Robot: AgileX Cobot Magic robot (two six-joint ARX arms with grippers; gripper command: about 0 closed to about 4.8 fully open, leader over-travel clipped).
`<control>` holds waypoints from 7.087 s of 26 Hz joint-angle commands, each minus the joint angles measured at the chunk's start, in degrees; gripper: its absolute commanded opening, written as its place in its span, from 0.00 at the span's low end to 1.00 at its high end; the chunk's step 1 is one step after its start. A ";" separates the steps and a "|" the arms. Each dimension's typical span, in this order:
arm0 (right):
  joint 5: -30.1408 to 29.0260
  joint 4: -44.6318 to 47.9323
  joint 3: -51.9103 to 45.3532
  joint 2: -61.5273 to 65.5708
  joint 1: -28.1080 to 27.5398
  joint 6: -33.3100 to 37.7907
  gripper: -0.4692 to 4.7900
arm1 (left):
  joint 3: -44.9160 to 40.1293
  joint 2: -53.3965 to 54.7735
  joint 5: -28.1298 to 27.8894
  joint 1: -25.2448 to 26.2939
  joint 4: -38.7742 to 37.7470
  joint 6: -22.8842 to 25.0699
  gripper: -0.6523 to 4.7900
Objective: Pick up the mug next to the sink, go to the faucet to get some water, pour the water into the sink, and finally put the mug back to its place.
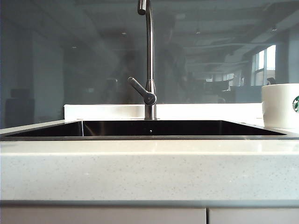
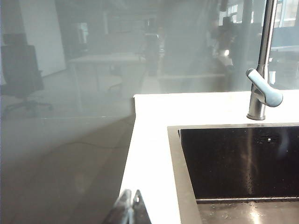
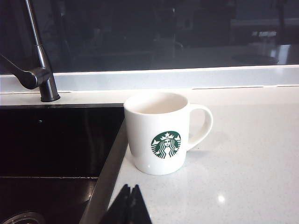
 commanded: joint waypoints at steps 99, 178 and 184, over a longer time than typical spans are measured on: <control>-10.51 0.94 102.99 110.49 19.80 -6.56 0.08 | 123.38 151.80 49.79 -9.27 37.11 -15.32 0.92; -9.90 4.02 106.40 111.95 20.48 -6.56 0.08 | 130.33 151.99 70.86 -10.60 44.85 -44.00 0.73; -9.92 4.02 106.40 111.95 20.48 -6.56 0.08 | 130.31 152.02 70.47 -10.60 43.50 -38.49 0.73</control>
